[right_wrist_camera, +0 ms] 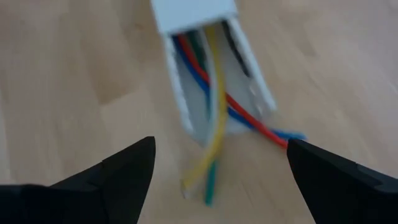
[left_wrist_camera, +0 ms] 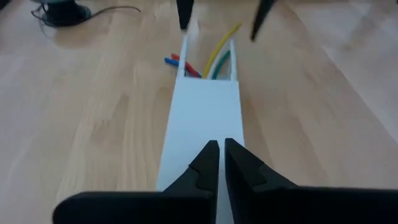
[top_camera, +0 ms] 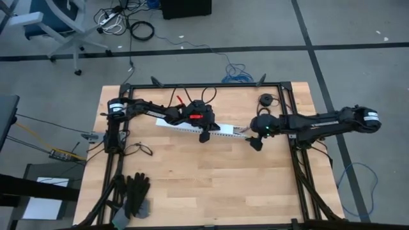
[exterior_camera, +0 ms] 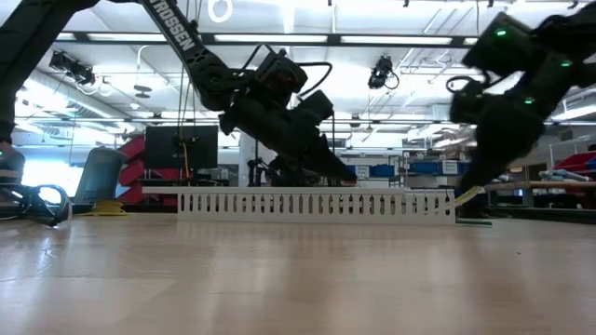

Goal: Ziptie cables
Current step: Close the white cable duct

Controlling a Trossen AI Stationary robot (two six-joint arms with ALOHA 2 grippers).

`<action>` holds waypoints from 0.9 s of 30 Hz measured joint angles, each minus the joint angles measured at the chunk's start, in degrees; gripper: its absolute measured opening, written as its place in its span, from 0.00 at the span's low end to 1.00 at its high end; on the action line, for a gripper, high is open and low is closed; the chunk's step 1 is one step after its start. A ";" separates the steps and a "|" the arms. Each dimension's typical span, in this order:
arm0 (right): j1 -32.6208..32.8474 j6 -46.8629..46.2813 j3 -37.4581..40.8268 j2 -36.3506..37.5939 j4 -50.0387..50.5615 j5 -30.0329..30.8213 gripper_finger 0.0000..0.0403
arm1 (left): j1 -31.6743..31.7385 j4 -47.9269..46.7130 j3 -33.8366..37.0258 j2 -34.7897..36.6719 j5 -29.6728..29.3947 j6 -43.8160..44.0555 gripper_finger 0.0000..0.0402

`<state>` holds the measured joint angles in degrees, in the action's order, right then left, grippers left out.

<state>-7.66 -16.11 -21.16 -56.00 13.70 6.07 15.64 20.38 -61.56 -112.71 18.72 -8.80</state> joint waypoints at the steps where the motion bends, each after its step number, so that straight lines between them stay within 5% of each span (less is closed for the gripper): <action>1: 0.54 -1.09 0.72 2.07 1.83 1.68 0.85 | 0.00 -0.65 0.00 0.45 -0.02 -0.04 0.00; 8: 4.87 -11.01 5.65 20.48 11.76 6.25 0.85 | 0.00 -3.00 0.00 2.43 0.21 -1.42 0.00; 13: 8.15 -14.23 15.20 29.74 -2.52 6.27 0.85 | -0.09 -2.74 -0.05 2.52 1.71 -1.38 0.00; 17: 9.11 -11.06 20.50 30.57 -18.13 6.28 0.85 | -0.43 -2.12 -0.02 2.52 1.97 -0.22 0.00; 27: 8.94 1.93 19.53 26.67 -18.07 13.71 0.85 | -1.14 -2.12 -0.05 2.57 1.62 0.46 0.00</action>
<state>1.28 -14.18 -1.63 -29.33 -4.37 19.78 14.50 18.26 -61.60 -110.15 20.34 -8.34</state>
